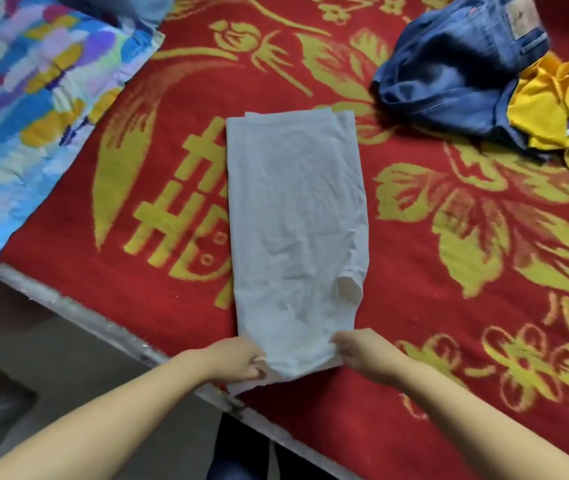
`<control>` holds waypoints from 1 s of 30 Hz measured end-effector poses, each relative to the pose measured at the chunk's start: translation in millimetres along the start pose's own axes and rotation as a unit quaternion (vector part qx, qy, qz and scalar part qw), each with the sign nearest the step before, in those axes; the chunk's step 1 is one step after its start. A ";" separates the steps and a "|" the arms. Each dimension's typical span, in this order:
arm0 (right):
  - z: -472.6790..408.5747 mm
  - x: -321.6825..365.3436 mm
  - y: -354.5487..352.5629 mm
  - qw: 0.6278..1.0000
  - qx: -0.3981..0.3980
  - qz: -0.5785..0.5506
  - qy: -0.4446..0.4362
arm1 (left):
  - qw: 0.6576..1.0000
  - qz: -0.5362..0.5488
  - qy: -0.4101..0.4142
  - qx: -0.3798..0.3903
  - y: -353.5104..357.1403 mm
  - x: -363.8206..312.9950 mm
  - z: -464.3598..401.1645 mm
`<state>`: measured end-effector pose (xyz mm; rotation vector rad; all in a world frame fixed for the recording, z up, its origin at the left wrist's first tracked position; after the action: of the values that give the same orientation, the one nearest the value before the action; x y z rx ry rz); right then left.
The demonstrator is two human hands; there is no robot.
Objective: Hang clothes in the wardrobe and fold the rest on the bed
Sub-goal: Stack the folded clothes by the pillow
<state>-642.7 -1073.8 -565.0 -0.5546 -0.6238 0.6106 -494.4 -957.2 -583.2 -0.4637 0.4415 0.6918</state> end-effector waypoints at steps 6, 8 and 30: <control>-80.4 -32.3 -89.4 0.983 -0.152 -0.063 0.079 | 0.975 0.032 -0.015 -0.217 -155.5 24.5 -38.3; -100.7 -42.0 -111.1 0.964 -0.233 -0.061 0.118 | 0.949 -0.008 -0.041 -0.312 -188.8 33.9 -51.3; -103.2 -31.3 0.3 0.949 0.017 0.310 0.061 | 0.978 -0.138 -0.067 -0.140 -27.8 35.3 -80.1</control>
<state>-593.7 -1124.0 -646.9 -0.7562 -0.3122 1.1666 -469.4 -1001.6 -659.6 -0.7243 0.1473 0.5116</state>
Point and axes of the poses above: each hand's wrist, its own z-axis away from the middle knuckle, its own y-axis out of the palm, x = y × z, the point moved 9 cm from there along -z, towards the middle knuckle, and after that the axes turned 14 degrees about z, right-handed, at the moved point
